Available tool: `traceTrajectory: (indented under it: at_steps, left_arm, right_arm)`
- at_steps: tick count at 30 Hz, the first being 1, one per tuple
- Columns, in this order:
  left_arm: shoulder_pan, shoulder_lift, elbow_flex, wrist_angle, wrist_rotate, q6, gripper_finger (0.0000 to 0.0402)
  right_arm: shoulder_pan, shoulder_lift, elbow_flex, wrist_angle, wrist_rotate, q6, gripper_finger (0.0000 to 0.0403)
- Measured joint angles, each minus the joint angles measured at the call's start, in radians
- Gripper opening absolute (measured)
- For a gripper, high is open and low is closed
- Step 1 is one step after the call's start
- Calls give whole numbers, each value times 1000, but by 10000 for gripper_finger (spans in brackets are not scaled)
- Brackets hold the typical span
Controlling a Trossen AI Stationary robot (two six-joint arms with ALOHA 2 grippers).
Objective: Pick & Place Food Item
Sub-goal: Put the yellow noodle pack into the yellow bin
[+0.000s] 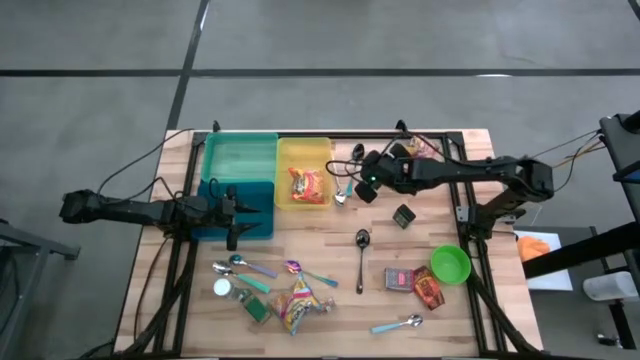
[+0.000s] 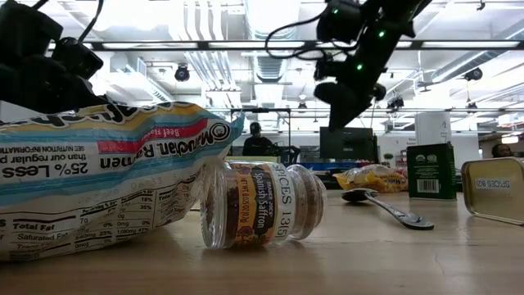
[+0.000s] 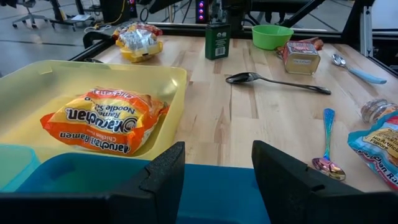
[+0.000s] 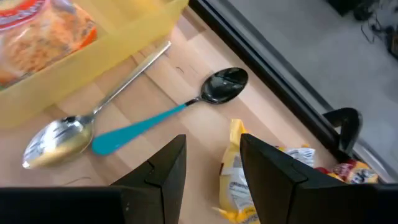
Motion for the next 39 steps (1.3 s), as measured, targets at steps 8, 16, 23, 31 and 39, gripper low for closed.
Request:
traceTrajectory:
  at_steps: [8, 16, 23, 31, 39]
  left_arm:
    - [0, 0, 0, 0, 0, 0, 189]
    - [0, 0, 0, 0, 0, 0, 189]
    - [0, 0, 0, 0, 0, 0, 189]
    - [0, 0, 0, 0, 0, 0, 189]
    - [0, 0, 0, 0, 0, 0, 189]
  right_arm:
    - [-73, 149, 168, -194, -40, 25, 148]
    - [-159, 285, 403, -494, -236, -70, 148]
    - [-184, 359, 437, -502, -317, -100, 148]
    - [-176, 393, 432, -512, -185, -104, 148]
    - [-186, 402, 438, -474, -166, -55, 195]
